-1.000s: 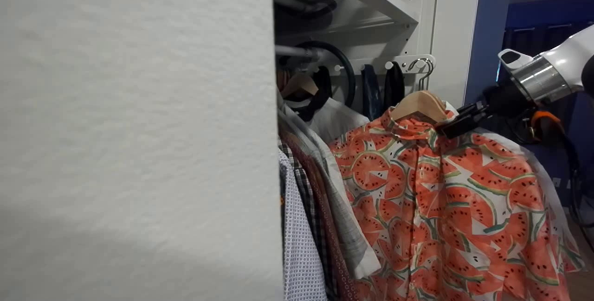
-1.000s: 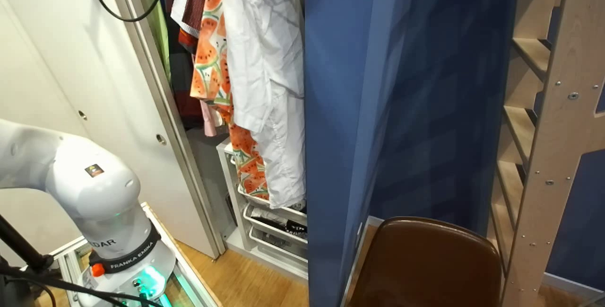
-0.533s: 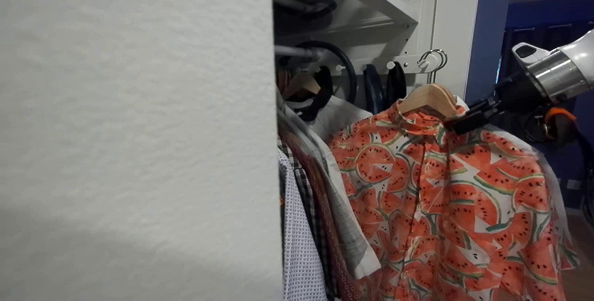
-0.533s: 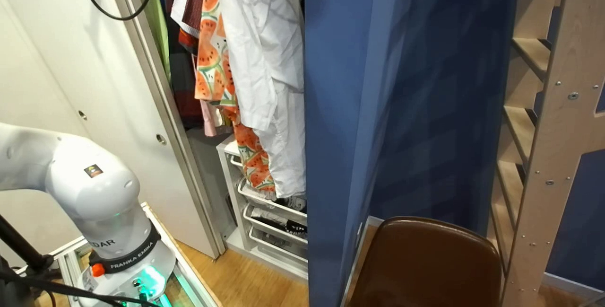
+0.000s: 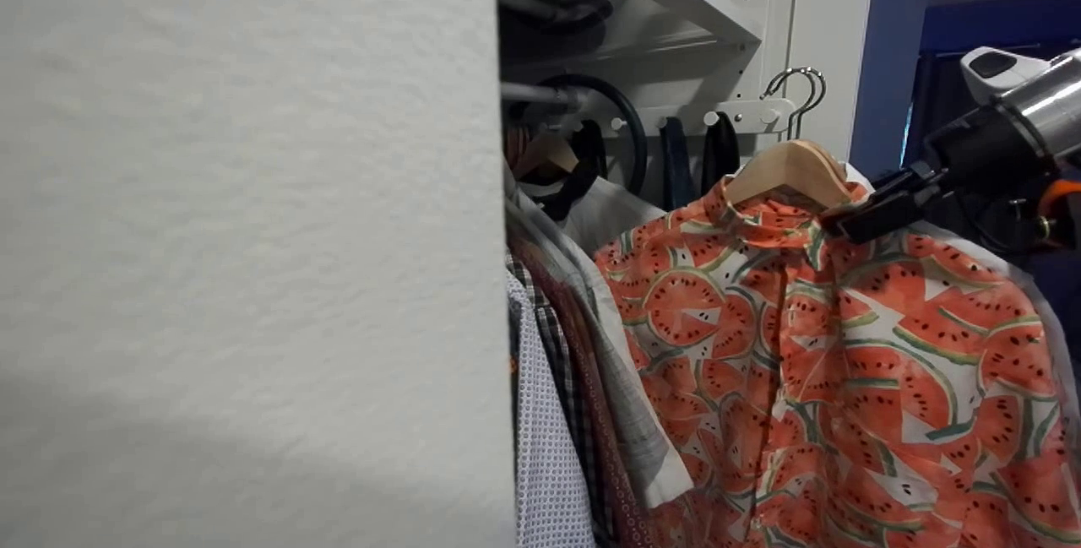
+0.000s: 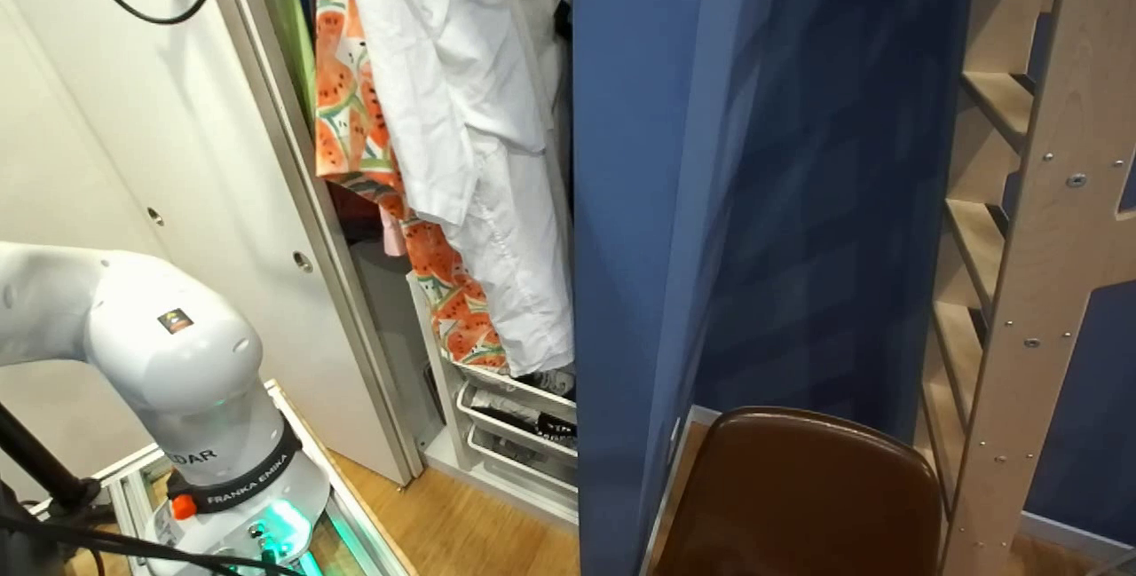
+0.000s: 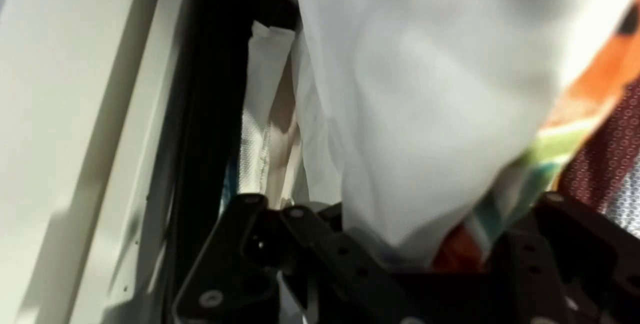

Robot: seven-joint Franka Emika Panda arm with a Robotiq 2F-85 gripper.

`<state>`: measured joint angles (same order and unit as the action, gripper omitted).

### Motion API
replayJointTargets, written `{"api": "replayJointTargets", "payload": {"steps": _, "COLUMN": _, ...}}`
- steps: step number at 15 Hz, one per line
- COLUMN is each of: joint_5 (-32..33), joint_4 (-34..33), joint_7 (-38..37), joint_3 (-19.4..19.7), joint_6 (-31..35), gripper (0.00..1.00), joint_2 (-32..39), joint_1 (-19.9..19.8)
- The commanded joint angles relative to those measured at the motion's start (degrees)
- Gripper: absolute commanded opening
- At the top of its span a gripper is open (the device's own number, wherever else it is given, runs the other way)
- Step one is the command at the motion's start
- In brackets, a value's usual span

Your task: Move the two shirts on the hangers to the rod

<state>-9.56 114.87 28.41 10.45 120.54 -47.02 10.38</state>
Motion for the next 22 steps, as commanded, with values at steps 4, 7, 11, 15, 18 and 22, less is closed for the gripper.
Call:
{"api": "replayJointTargets", "payload": {"steps": 4, "joint_5": 0.46, "joint_4": -0.36, "joint_7": -2.55, "joint_3": -2.59, "joint_6": -1.69, "gripper": 0.04, "joint_2": -0.58, "joint_1": 0.55}}
{"api": "replayJointTargets", "payload": {"steps": 7, "joint_5": 0.44, "joint_4": -0.36, "joint_7": -2.54, "joint_3": -2.44, "joint_6": -1.78, "gripper": 0.04, "joint_2": -0.57, "joint_1": 0.53}}
{"api": "replayJointTargets", "payload": {"steps": 11, "joint_5": -0.21, "joint_4": -0.49, "joint_7": -2.65, "joint_3": -2.72, "joint_6": 0.86, "gripper": 0.01, "joint_2": 0.69, "joint_1": 1.00}}
{"api": "replayJointTargets", "payload": {"steps": 15, "joint_5": -1.30, "joint_4": -1.30, "joint_7": -4.54, "joint_3": -4.46, "joint_6": 9.39, "gripper": 0.01, "joint_2": 6.29, "joint_1": 2.06}}
{"api": "replayJointTargets", "payload": {"steps": 18, "joint_5": -0.58, "joint_4": -3.24, "joint_7": -6.95, "joint_3": -6.03, "joint_6": 16.92, "gripper": 0.01, "joint_2": 11.38, "joint_1": 1.84}}
{"api": "replayJointTargets", "payload": {"steps": 22, "joint_5": 0.13, "joint_4": -7.49, "joint_7": -11.51, "joint_3": -7.85, "joint_6": 23.45, "gripper": 0.01, "joint_2": 18.09, "joint_1": 0.89}}
